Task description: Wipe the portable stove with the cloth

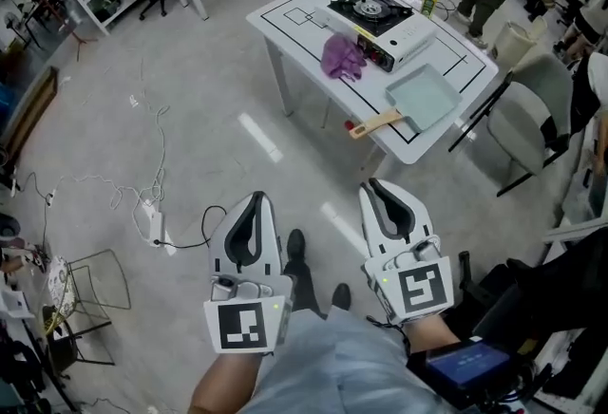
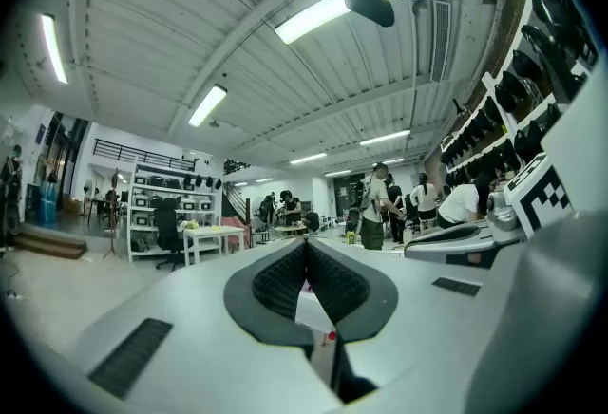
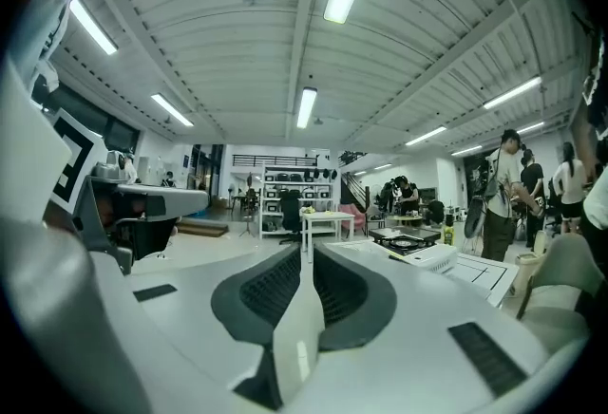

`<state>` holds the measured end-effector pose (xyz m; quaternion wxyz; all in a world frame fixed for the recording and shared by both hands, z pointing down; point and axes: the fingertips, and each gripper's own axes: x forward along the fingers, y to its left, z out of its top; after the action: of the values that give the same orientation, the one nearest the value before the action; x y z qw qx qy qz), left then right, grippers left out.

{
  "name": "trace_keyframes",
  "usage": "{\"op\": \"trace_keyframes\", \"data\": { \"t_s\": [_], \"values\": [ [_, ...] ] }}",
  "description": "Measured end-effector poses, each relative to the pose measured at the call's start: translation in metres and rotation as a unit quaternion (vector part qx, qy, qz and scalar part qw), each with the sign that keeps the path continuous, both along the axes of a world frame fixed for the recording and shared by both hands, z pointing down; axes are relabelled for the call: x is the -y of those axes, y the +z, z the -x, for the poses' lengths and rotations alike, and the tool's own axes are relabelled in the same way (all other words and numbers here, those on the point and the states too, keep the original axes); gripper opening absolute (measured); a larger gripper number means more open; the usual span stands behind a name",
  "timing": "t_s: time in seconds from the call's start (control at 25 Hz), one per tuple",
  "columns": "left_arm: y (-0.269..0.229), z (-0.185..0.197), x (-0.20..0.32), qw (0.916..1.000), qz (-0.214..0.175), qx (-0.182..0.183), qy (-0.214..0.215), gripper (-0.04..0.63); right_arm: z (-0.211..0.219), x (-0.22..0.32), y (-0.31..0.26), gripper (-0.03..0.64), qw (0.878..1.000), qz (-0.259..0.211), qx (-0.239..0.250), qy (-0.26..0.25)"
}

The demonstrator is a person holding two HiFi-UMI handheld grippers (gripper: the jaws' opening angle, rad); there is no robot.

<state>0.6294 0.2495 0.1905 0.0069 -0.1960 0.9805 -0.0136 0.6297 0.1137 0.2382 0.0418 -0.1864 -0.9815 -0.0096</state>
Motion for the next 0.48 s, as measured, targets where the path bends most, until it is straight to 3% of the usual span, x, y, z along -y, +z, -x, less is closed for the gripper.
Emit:
{"op": "trace_keyframes", "data": {
  "t_s": [0.12, 0.48],
  "values": [
    [0.023, 0.045, -0.017, 0.9998, -0.005, -0.018, -0.001, 0.018, 0.045, -0.008, 0.019, 0.055, 1.000, 0.000, -0.013, 0.013],
    [0.008, 0.193, -0.047, 0.9992, -0.013, -0.004, 0.038, 0.018, 0.181, -0.028, 0.022, 0.055, 0.998, -0.014, -0.031, 0.059]
  ]
}}
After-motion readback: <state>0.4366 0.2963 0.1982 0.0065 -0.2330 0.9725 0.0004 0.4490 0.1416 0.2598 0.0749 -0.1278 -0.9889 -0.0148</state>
